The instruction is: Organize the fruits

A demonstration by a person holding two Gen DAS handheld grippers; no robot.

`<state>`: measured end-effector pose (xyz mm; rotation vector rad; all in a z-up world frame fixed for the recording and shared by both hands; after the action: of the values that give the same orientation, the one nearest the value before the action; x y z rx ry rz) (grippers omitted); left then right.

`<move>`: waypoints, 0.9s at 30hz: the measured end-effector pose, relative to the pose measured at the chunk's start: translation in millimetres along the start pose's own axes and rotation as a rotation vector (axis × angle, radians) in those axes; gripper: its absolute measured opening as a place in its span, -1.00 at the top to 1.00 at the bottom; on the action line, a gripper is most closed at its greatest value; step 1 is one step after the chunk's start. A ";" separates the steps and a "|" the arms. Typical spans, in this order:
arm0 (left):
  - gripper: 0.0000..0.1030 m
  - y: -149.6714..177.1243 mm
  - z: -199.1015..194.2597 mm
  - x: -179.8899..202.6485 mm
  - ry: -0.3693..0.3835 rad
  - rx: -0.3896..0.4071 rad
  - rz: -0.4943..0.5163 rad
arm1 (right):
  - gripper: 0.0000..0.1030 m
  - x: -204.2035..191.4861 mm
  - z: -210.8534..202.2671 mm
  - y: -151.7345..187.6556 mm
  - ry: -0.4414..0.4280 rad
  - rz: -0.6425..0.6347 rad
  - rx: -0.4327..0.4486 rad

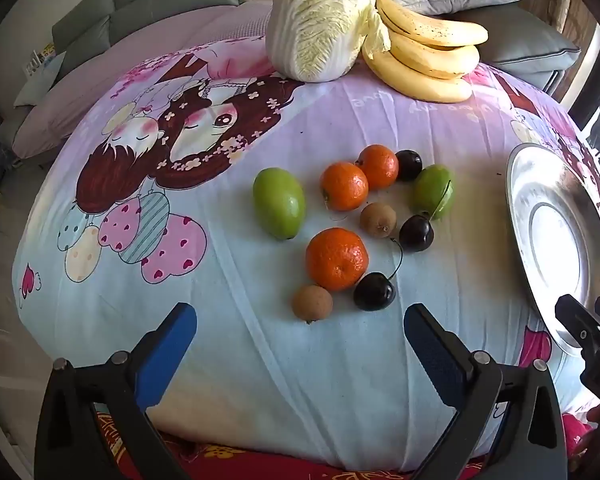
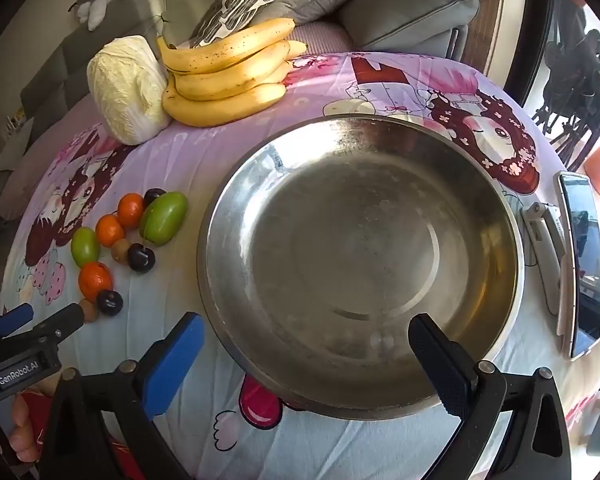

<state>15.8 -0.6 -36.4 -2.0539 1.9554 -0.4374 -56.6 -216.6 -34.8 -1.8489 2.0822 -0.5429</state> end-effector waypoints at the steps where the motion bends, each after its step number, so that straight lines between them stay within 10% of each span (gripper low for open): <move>1: -1.00 0.0 0.2 -0.1 0.004 -0.005 -0.002 | -1.00 -0.1 -1.1 0.2 0.001 -0.002 0.000; 27: -1.00 -0.4 0.4 -7.8 -0.010 0.003 -0.017 | -1.00 -1.2 6.2 4.3 0.020 0.021 -0.023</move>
<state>16.0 7.2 -36.9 -2.0683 1.9327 -0.4326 -57.3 -215.5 -42.4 -1.8401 2.1267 -0.5359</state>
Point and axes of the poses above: each gripper's, at about its wrist camera, not at the fingertips, and z roughly the way its jaws point, x to its right, y to its underside, the point moved 4 cm from there along z, roughly the way its jaws point, and after that the axes turned 15 degrees about -z, right-handed, at the moved point
